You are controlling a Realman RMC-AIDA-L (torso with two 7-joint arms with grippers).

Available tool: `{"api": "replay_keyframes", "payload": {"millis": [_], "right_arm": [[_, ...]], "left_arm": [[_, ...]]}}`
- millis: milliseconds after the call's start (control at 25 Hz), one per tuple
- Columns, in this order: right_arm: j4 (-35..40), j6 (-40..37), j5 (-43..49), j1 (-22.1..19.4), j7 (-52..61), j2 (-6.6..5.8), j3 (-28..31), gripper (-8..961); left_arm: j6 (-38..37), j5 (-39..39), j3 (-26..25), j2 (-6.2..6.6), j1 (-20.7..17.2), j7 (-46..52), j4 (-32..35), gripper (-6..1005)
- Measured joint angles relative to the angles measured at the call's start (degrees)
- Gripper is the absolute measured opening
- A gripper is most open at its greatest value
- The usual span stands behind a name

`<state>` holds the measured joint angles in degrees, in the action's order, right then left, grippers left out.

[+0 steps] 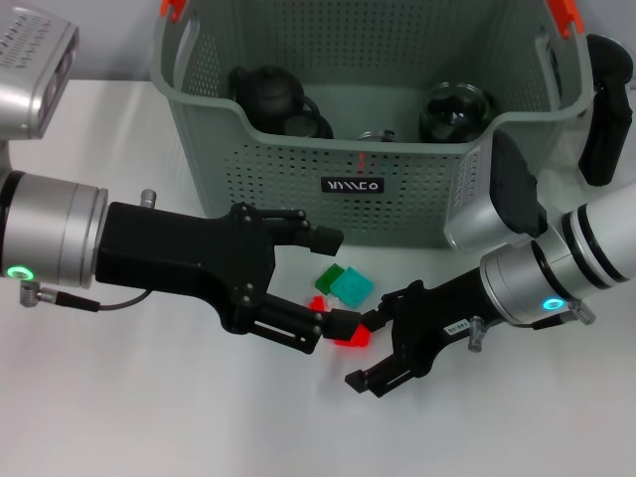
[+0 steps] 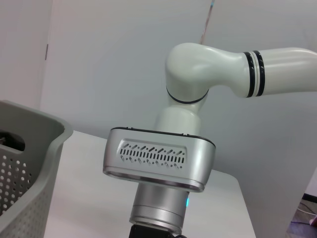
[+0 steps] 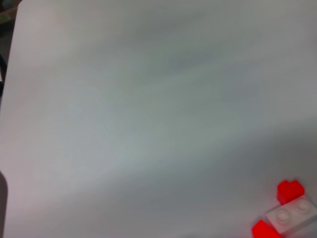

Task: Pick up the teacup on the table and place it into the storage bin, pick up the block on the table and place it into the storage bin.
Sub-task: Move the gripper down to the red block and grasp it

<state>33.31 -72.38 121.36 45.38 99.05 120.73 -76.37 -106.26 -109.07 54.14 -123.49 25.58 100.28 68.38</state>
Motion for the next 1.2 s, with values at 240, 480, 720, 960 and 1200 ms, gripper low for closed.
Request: {"api": "replay_keyframes", "payload": {"millis": [240, 480, 720, 960, 1200], "right_arm": [[-0.08, -1.31, -1.59, -0.01, -0.90, 0.04, -0.03, 907], [0.19, -1.28, -2.22, -0.22, -1.21, -0.28, 0.52, 907], [0.58, -0.84, -2.16, -0.05, -1.34, -0.32, 0.35, 906], [0.62, 1.02, -1.81, 0.39, -1.39, -0.37, -0.24, 906], [0.58, 3.18, -1.94, 0.42, -1.40, -0.13, -2.52, 905]], "left_arm": [[0.00, 0.00, -0.01, 0.00, 0.00, 0.00, 0.00, 952], [0.00, 0.00, -0.02, 0.06, 0.00, 0.00, 0.00, 952], [0.00, 0.03, -0.09, 0.09, 0.00, 0.00, 0.00, 952], [0.04, 0.08, -0.10, 0.09, 0.21, 0.00, -0.02, 952], [0.19, 0.09, -0.09, 0.09, 0.40, 0.00, -0.07, 952]]}}
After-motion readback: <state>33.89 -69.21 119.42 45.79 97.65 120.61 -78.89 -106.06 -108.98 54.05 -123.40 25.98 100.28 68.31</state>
